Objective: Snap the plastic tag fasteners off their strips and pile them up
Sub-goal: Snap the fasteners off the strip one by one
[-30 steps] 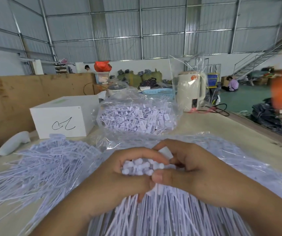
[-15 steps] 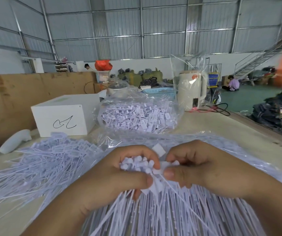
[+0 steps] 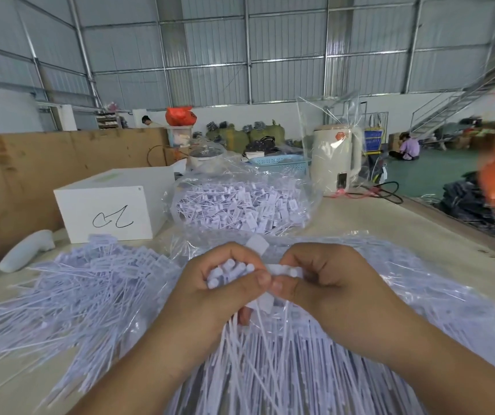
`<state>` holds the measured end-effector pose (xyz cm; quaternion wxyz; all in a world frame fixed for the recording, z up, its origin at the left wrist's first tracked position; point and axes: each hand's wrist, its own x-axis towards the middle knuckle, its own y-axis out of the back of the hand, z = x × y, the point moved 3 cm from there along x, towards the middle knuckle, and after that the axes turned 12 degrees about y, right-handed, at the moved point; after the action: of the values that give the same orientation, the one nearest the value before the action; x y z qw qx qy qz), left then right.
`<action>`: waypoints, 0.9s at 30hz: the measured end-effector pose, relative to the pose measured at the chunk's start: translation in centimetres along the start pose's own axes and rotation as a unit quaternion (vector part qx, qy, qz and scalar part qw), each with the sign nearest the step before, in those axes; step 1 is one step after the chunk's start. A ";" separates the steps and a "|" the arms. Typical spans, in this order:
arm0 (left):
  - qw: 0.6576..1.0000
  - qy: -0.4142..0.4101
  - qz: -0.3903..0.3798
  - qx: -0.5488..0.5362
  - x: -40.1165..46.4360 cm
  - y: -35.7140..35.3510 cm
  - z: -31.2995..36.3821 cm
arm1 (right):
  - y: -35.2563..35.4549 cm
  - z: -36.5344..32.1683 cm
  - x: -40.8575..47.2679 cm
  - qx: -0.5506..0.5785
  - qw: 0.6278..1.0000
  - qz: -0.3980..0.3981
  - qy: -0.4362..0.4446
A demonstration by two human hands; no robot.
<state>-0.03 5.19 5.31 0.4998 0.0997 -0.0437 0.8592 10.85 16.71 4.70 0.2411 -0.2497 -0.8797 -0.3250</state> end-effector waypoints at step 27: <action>0.984 0.013 -0.164 0.066 0.2 0.3 -0.5 | 0.8 -1.1 -0.5 -0.028 0.992 -0.116 0.048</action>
<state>-0.48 5.25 4.84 0.6271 0.1269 0.0363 0.7677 12.05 16.35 5.49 0.2365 -0.1369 -0.8805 -0.3873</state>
